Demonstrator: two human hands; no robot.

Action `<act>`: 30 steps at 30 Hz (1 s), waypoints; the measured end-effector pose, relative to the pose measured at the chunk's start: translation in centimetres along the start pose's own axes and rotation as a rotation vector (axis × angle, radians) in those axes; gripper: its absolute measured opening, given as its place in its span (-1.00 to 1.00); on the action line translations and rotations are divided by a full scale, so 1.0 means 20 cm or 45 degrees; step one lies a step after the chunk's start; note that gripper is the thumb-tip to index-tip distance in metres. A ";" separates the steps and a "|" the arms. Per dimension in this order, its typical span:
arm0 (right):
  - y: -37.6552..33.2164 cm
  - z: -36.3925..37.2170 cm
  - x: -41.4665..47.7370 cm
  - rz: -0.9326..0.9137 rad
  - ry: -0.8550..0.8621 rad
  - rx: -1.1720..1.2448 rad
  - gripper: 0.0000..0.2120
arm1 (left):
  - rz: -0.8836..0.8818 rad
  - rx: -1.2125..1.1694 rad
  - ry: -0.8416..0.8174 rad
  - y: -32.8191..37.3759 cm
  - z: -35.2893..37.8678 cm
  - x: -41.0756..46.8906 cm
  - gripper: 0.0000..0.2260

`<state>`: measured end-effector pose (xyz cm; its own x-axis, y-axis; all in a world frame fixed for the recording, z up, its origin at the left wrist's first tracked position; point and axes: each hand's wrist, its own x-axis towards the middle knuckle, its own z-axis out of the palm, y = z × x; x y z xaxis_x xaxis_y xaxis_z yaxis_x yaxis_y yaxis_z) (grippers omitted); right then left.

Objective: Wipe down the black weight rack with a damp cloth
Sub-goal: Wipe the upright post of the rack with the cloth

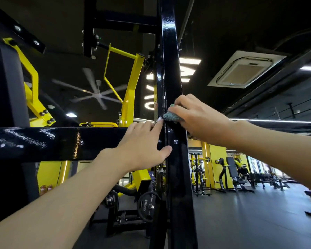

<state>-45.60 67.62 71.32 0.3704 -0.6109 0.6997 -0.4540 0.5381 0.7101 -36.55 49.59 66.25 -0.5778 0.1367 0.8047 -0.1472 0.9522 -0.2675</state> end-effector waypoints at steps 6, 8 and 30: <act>-0.07 -0.03 -0.05 -0.088 0.073 -0.070 -0.57 | -0.027 0.044 0.034 0.03 0.02 0.00 -0.29; -0.06 -0.05 -0.07 -0.100 -0.061 -0.060 -0.53 | -0.029 0.027 0.030 0.02 0.03 -0.01 -0.29; -0.29 0.03 -0.12 0.084 0.024 0.027 -0.79 | -0.056 -0.180 0.066 0.05 0.02 -0.07 -0.31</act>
<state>-44.36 65.61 65.47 0.3542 -0.5631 0.7466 -0.4948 0.5646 0.6606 -36.26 50.27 64.69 -0.5303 0.1042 0.8414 -0.0554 0.9860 -0.1570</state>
